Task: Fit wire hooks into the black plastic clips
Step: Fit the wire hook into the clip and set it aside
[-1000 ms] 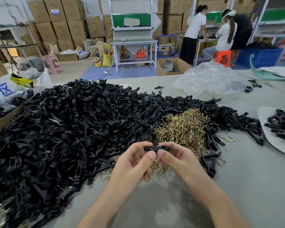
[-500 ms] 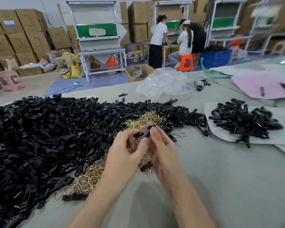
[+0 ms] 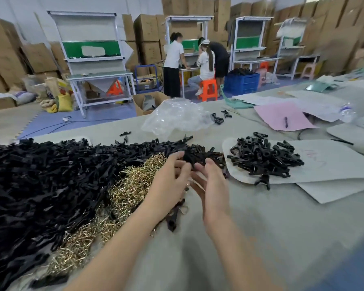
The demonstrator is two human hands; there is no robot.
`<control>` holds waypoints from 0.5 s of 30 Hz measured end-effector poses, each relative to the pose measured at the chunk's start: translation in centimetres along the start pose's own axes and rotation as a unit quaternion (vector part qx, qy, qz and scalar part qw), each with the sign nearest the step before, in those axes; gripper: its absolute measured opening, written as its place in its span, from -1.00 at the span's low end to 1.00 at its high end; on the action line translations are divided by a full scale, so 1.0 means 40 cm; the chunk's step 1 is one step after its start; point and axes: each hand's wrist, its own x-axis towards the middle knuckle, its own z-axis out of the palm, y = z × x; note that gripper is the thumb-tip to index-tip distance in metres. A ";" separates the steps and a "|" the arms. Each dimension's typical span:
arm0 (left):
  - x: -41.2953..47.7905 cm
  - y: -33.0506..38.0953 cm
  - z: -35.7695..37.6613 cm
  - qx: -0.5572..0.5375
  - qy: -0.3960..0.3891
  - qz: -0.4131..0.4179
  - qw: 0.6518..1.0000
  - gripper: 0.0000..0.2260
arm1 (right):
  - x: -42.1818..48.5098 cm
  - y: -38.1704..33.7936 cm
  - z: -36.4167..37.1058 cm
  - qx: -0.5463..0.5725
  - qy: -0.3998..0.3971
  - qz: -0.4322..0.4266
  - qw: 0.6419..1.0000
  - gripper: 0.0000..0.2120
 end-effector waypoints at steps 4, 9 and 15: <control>-0.210 -0.162 -0.181 0.173 0.115 0.008 0.978 -0.69 | -0.075 0.115 0.070 -0.135 -0.079 -0.055 0.986 -0.75; -0.387 -0.285 -0.337 0.359 0.260 -0.042 0.896 -0.71 | -0.161 0.252 0.175 -0.374 -0.211 -0.212 0.878 -0.67; -0.380 -0.319 -0.407 0.365 0.241 -0.180 0.881 -0.68 | -0.198 0.354 0.265 -0.532 -0.237 -0.339 0.739 -0.62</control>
